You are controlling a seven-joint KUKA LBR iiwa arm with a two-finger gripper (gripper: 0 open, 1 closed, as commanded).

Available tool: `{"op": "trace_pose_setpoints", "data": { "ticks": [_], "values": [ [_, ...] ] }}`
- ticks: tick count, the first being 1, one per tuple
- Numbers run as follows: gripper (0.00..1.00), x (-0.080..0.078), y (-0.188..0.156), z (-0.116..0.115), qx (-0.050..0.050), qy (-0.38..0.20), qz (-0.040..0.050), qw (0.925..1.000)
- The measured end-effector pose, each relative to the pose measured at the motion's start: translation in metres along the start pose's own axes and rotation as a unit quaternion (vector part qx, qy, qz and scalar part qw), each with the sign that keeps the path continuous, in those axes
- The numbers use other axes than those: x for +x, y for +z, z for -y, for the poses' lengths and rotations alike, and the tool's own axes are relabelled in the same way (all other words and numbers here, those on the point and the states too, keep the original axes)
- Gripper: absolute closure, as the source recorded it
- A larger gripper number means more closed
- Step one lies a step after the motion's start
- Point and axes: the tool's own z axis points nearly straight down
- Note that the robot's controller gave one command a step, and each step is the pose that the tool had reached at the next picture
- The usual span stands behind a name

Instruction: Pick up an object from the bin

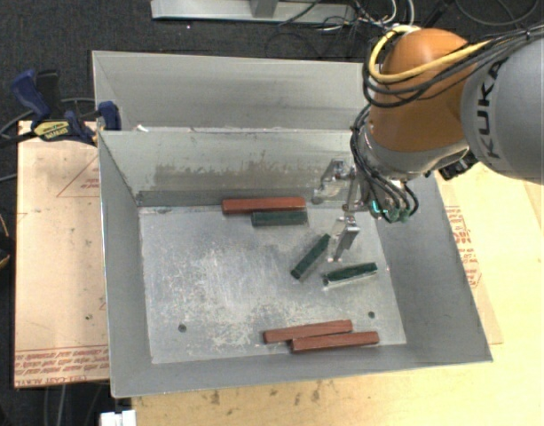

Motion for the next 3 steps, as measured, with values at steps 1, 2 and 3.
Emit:
{"op": "trace_pose_setpoints", "data": {
  "ticks": [1,2,3],
  "values": [
    [0.00,-0.001,-0.005,0.000,0.000,0.000,0.0039,1.0000],
    [0.00,-0.001,0.009,0.008,0.000,-0.030,0.0074,0.9995],
    [0.00,0.059,0.073,-0.002,0.001,-0.087,0.0052,0.9962]
  ]
}}
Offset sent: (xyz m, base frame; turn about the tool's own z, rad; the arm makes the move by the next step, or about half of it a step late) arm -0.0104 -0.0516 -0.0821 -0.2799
